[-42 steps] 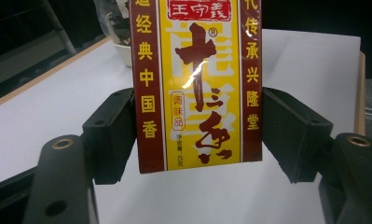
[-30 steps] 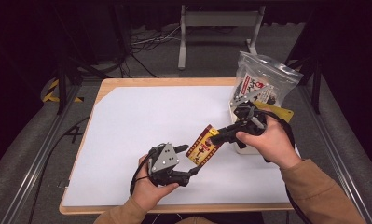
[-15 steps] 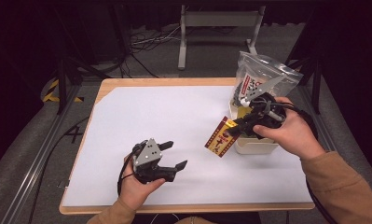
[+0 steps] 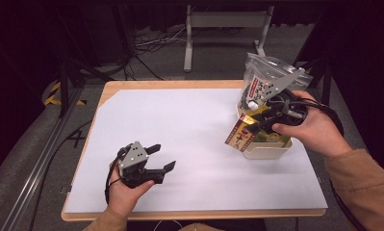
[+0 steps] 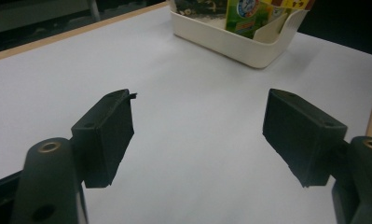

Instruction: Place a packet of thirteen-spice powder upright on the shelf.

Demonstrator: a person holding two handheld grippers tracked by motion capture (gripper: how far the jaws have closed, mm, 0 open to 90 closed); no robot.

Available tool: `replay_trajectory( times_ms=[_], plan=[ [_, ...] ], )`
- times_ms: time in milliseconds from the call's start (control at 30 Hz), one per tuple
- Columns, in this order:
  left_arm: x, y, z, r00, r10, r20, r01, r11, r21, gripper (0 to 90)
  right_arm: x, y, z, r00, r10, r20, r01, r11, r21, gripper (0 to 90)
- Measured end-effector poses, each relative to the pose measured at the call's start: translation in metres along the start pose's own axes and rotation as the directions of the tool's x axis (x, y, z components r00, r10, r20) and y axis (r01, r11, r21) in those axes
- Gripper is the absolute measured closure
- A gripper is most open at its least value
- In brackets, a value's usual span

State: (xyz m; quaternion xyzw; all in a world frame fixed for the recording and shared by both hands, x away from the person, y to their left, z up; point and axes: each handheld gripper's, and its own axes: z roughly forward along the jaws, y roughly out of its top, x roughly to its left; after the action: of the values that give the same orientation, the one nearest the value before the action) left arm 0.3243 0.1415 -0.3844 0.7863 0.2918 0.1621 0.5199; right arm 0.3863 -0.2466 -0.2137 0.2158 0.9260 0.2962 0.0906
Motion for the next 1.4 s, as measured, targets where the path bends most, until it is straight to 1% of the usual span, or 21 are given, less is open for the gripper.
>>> replay_trajectory(
  times_ms=[33, 133, 267, 333, 367, 400, 500, 667, 700, 733, 800, 867, 933, 967, 1000, 1033, 1100, 1167, 1300, 1333, 1400],
  plan=[
    [0.002, -0.001, -0.002, 1.0, -0.003, -0.005, 0.003, 1.0, 0.001, 24.8, -0.001, 0.0, 0.0, 0.9999, -0.01, 0.006, 0.01, 1.0, 0.006, 68.6],
    [0.007, -0.003, -0.006, 1.0, -0.007, -0.001, 0.007, 0.9999, 0.012, 22.1, -0.005, -0.001, -0.002, 0.9993, -0.031, 0.019, 0.031, 0.999, 0.018, 68.6],
    [0.015, -0.008, -0.012, 0.9997, -0.019, -0.016, 0.019, 0.9996, 0.02, 21.5, -0.01, -0.004, -0.005, 0.998, -0.051, 0.037, 0.05, 0.998, 0.037, 68.6],
    [0.017, -0.008, -0.013, 0.9997, -0.018, -0.016, 0.018, 0.9997, 0.019, 21.5, -0.01, -0.004, -0.006, 0.9977, -0.052, 0.043, 0.05, 0.998, 0.043, 68.6],
    [0.018, -0.009, -0.014, 0.9995, -0.026, -0.017, 0.026, 0.9995, 0.02, 21.4, -0.012, -0.005, -0.007, 0.9972, -0.058, 0.047, 0.056, 0.997, 0.047, 68.6],
    [0.02, -0.01, -0.016, 0.9995, -0.024, -0.022, 0.025, 0.9995, 0.02, 21.3, -0.013, -0.006, -0.007, 0.9964, -0.068, 0.05, 0.065, 0.997, 0.048, 68.6],
    [0.023, -0.011, -0.018, 0.999, -0.036, -0.027, 0.037, 0.9991, 0.021, 20.9, -0.016, -0.009, -0.01, 0.9959, -0.069, 0.059, 0.065, 0.996, 0.057, 68.6],
    [0.029, -0.014, -0.023, 0.9982, -0.038, -0.047, 0.039, 0.999, 0.022, 20.7, -0.022, -0.014, -0.014, 0.9936, -0.084, 0.075, 0.079, 0.994, 0.073, 68.6],
    [0.03, -0.014, -0.024, 0.9976, -0.049, -0.048, 0.05, 0.9986, 0.018, 20.7, -0.023, -0.015, -0.015, 0.9931, -0.088, 0.078, 0.082, 0.994, 0.077, 68.6],
    [0.031, -0.014, -0.025, 0.9976, -0.044, -0.054, 0.045, 0.9988, 0.018, 20.7, -0.024, -0.015, -0.015, 0.9925, -0.094, 0.078, 0.088, 0.993, 0.081, 68.6],
    [0.033, -0.015, -0.027, 0.9969, -0.053, -0.058, 0.054, 0.9984, 0.017, 20.7, -0.025, -0.017, -0.016, 0.9912, -0.103, 0.083, 0.096, 0.992, 0.087, 68.6],
    [0.035, -0.017, -0.029, 0.9963, -0.053, -0.068, 0.054, 0.9985, 0.01, 20.7, -0.027, -0.019, -0.017, 0.9894, -0.117, 0.086, 0.109, 0.989, 0.096, 68.6],
    [0.035, -0.019, -0.029, 0.9962, -0.054, -0.068, 0.055, 0.9984, 0.009, 20.7, -0.027, -0.02, -0.017, 0.9865, -0.137, 0.09, 0.128, 0.987, 0.097, 68.6],
    [0.035, -0.019, -0.029, 0.9962, -0.054, -0.068, 0.055, 0.9984, 0.009, 20.7, -0.027, -0.02, -0.017, 0.9865, -0.137, 0.09, 0.128, 0.987, 0.097, 68.6],
    [0.035, -0.02, -0.03, 0.9958, -0.061, -0.069, 0.061, 0.998, 0.012, 20.7, -0.029, -0.021, -0.018, 0.984, -0.156, 0.086, 0.147, 0.984, 0.104, 68.6],
    [0.035, -0.02, -0.03, 0.9959, -0.058, -0.069, 0.059, 0.9982, 0.011, 20.8, -0.029, -0.021, -0.018, 0.9827, -0.164, 0.087, 0.154, 0.982, 0.107, 68.6],
    [0.036, -0.02, -0.031, 0.9961, -0.052, -0.072, 0.053, 0.9986, 0.007, 20.8, -0.03, -0.022, -0.019, 0.9812, -0.176, 0.08, 0.166, 0.979, 0.115, 68.6],
    [0.036, -0.02, -0.031, 0.996, -0.055, -0.07, 0.055, 0.9984, 0.008, 20.8, -0.031, -0.023, -0.018, 0.9801, -0.183, 0.078, 0.173, 0.978, 0.118, 68.6],
    [0.038, -0.021, -0.032, 0.9957, -0.057, -0.072, 0.058, 0.9983, 0.006, 20.8, -0.032, -0.026, -0.016, 0.9725, -0.225, 0.061, 0.215, 0.967, 0.136, 68.6],
    [0.037, -0.021, -0.032, 0.9953, -0.064, -0.073, 0.065, 0.9979, 0.007, 20.8, -0.033, -0.026, -0.016, 0.9713, -0.231, 0.057, 0.221, 0.965, 0.139, 68.6],
    [0.038, -0.022, -0.032, 0.9953, -0.063, -0.074, 0.064, 0.9979, 0.006, 20.8, -0.034, -0.027, -0.015, 0.9701, -0.237, 0.052, 0.227, 0.962, 0.148, 68.6]
  ],
)
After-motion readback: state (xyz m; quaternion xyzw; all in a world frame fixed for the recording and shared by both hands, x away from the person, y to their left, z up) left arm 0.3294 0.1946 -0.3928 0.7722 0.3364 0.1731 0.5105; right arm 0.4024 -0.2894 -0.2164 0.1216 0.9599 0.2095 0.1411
